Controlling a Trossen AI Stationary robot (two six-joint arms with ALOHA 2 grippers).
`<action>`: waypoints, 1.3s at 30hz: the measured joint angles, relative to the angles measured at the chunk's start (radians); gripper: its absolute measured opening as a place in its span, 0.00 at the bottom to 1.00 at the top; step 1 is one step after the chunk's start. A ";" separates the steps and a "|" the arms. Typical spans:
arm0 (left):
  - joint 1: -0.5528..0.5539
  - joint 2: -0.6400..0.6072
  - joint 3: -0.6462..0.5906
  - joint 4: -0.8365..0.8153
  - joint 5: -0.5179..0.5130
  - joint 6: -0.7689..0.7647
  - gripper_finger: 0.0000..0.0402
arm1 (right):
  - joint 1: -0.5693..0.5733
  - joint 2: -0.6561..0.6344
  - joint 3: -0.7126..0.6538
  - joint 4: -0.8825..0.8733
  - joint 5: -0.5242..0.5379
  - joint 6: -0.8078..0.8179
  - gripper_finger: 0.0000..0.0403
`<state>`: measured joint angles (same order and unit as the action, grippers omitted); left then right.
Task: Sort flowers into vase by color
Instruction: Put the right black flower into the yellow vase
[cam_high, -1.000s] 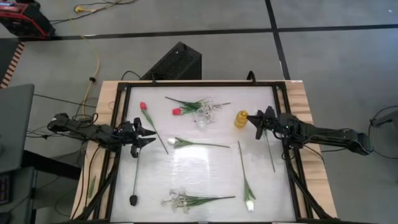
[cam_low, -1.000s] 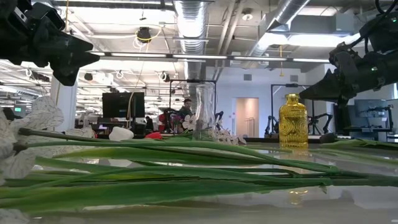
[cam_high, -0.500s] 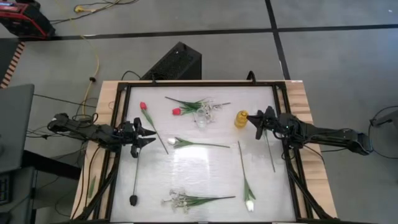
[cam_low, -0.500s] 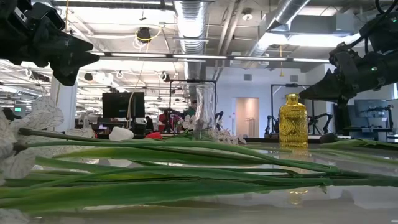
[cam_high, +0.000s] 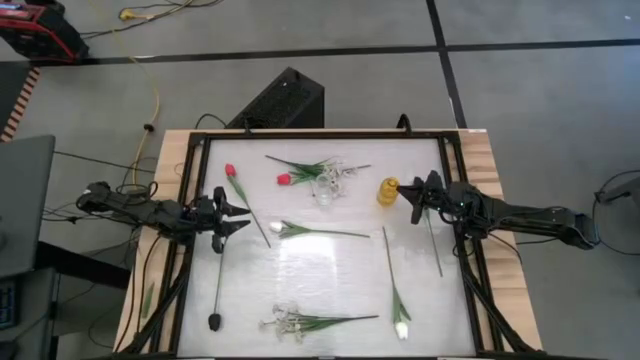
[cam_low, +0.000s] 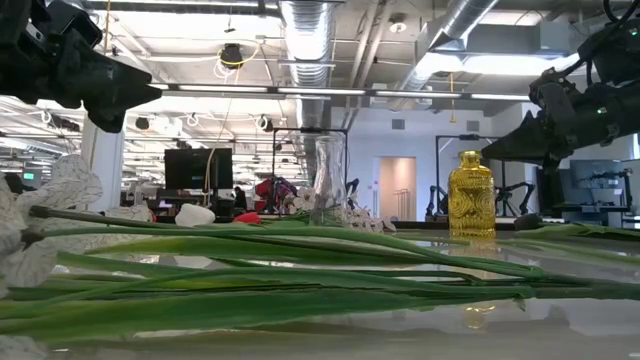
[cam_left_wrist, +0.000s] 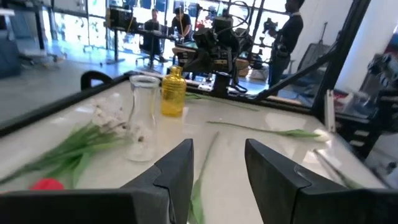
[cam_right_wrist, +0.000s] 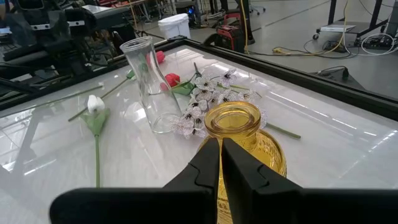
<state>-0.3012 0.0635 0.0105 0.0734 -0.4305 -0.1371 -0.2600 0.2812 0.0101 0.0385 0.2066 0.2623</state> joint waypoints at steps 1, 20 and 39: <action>0.000 0.000 0.000 0.000 0.000 0.014 0.33 | 0.000 0.000 0.000 0.000 0.000 0.000 0.12; 0.002 0.004 0.000 0.011 -0.076 -0.227 0.33 | 0.000 0.000 0.072 0.039 -0.103 -0.030 0.12; 0.081 0.286 0.000 0.425 -0.063 0.152 0.33 | 0.196 0.503 0.769 -0.968 -0.290 0.483 0.12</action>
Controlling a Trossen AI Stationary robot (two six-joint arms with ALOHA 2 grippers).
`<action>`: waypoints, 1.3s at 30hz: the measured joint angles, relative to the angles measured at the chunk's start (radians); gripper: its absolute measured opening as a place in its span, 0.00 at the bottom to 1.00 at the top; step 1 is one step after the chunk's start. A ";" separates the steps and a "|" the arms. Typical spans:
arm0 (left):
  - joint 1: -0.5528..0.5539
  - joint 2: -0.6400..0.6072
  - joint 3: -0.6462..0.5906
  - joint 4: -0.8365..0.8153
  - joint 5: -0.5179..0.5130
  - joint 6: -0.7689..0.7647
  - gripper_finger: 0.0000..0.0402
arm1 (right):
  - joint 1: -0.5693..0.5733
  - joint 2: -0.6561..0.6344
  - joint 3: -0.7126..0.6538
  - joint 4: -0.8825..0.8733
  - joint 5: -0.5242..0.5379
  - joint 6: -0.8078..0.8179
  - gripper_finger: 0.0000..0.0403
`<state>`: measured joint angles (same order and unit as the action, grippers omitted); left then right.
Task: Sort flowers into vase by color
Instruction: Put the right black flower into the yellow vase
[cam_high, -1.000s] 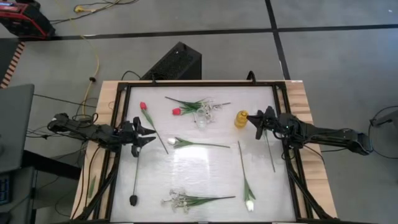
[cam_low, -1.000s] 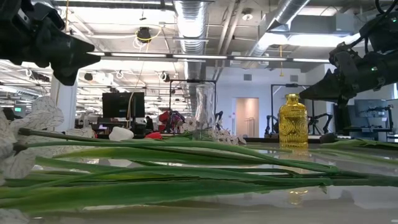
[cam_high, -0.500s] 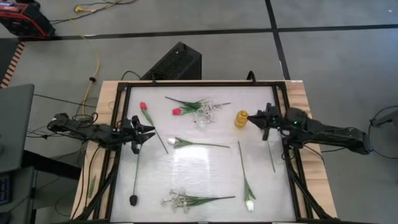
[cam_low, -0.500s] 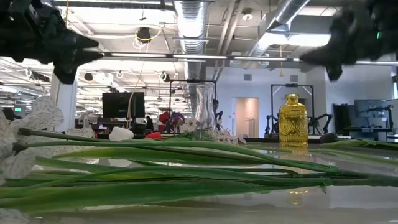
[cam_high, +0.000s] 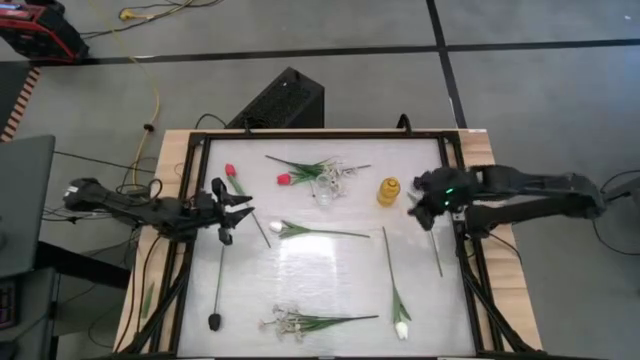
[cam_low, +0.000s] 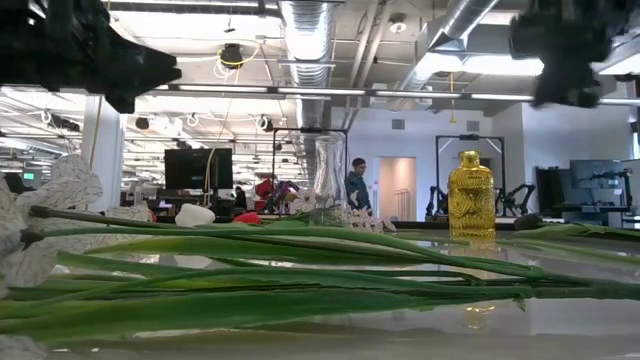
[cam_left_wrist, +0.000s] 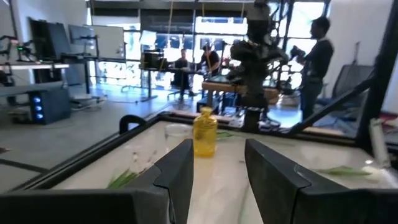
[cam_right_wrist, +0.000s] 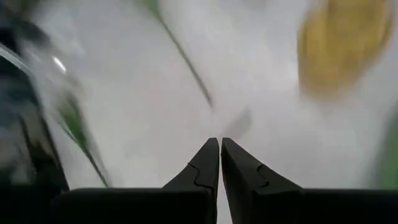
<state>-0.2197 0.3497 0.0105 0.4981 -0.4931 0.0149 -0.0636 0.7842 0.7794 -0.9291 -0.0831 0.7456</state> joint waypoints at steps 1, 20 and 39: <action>0.011 0.029 0.000 0.023 0.008 -0.001 0.33 | 0.016 0.033 0.002 -0.042 -0.020 0.043 0.12; 0.092 0.268 0.012 0.095 0.124 -0.034 0.33 | -0.066 0.386 -0.098 -0.234 0.017 0.207 0.45; 0.092 0.266 0.014 0.090 0.166 -0.050 0.33 | -0.265 0.470 -0.288 -0.048 -0.022 0.044 0.49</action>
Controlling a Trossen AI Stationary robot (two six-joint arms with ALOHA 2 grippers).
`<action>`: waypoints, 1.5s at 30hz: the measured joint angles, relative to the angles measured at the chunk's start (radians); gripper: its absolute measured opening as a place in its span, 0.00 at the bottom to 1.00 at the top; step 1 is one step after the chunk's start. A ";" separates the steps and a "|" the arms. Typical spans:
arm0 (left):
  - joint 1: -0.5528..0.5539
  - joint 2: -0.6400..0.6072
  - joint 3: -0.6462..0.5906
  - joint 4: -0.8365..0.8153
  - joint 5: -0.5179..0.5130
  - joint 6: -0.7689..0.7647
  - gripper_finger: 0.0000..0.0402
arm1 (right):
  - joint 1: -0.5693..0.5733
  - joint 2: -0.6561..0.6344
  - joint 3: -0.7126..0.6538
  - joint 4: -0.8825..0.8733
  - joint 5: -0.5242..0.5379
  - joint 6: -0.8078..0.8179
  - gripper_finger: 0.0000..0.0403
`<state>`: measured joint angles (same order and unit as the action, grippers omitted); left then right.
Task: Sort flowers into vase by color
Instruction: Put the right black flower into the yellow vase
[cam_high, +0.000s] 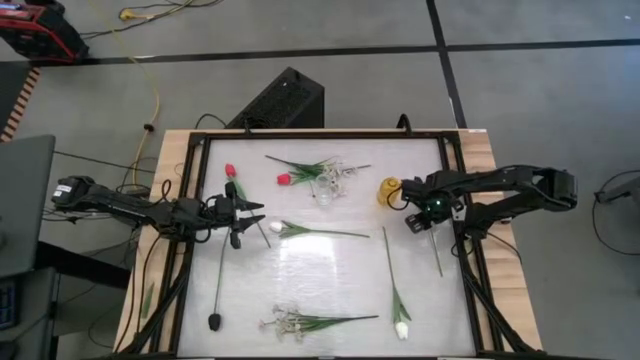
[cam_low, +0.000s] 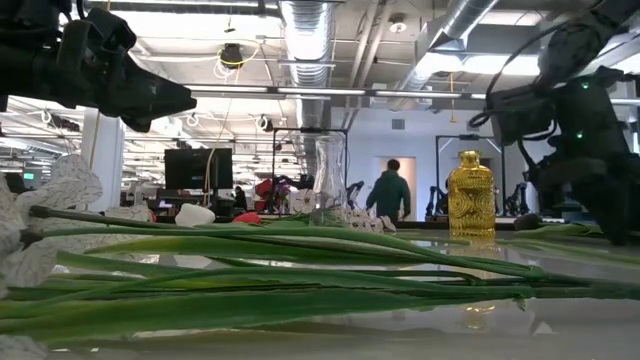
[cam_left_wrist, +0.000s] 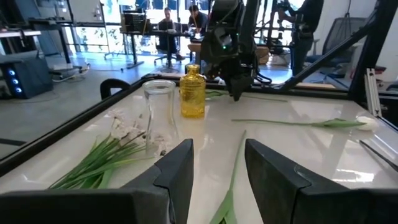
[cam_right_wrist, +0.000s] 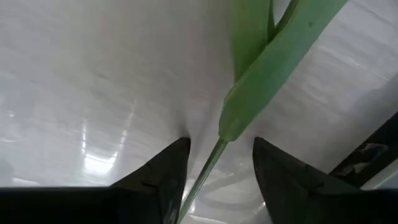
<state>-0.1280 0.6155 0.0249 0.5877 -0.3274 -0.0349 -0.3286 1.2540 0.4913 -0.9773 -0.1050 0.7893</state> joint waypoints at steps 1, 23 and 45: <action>0.000 0.000 0.000 0.000 -0.004 0.000 0.33 | 0.004 -0.003 0.001 -0.002 0.000 0.008 0.46; 0.000 0.000 0.001 0.002 -0.045 -0.011 0.33 | -0.110 -0.160 0.383 -0.136 0.425 -0.088 0.05; 0.000 0.000 0.001 0.002 -0.047 -0.011 0.33 | 0.127 -0.436 0.414 0.535 0.644 -0.467 0.07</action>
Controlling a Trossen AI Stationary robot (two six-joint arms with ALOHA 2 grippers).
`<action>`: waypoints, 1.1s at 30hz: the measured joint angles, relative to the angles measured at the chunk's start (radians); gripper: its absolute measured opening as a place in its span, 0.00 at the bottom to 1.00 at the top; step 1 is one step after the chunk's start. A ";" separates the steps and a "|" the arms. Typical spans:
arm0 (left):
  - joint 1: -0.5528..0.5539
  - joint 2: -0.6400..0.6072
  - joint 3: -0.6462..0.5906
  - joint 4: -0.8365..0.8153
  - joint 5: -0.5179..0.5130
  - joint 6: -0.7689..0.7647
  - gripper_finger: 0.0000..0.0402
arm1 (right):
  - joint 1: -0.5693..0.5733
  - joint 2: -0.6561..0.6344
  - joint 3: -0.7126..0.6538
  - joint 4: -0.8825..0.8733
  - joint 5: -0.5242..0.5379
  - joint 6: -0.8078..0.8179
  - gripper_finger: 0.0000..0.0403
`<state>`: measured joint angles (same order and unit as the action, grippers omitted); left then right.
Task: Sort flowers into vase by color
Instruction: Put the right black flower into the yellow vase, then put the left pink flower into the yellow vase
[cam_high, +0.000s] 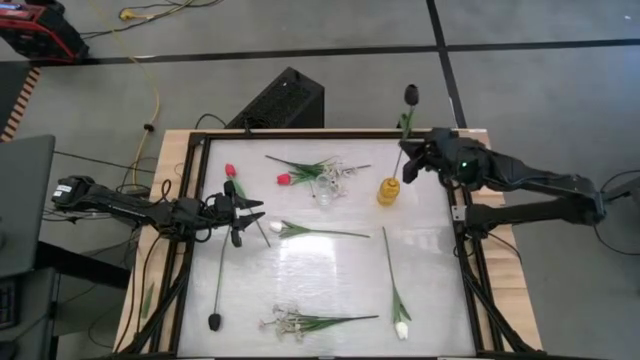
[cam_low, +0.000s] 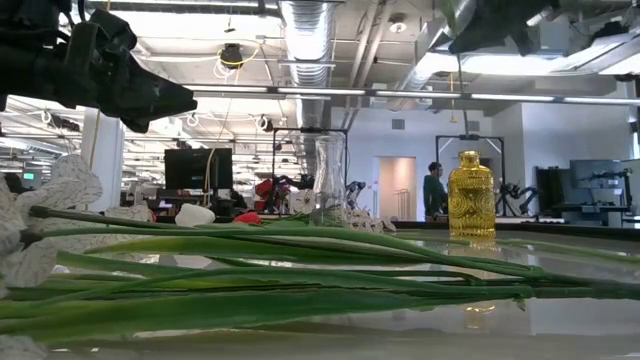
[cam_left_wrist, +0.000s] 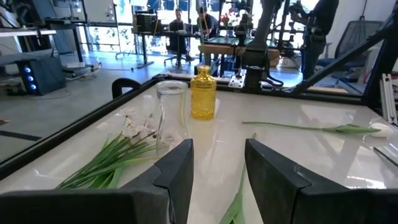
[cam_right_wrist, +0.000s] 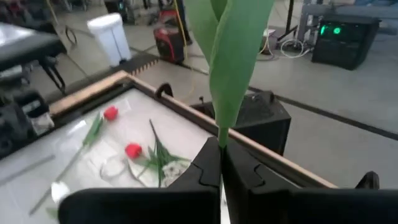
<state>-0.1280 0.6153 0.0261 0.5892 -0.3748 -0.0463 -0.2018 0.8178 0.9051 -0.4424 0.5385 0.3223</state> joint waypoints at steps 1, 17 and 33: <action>0.000 0.000 0.000 0.000 -0.001 0.000 0.33 | 0.006 0.009 0.000 -0.005 0.011 -0.002 0.06; 0.000 0.000 0.000 -0.004 -0.003 0.000 0.33 | 0.019 0.116 0.000 -0.033 0.065 0.042 0.08; 0.000 0.000 0.000 -0.023 -0.005 -0.001 0.33 | 0.129 0.137 -0.141 -0.025 0.065 0.123 0.16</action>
<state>-0.1280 0.6151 0.0261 0.5667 -0.3798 -0.0471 -0.0724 0.9546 0.7643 -0.4678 0.6037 0.4450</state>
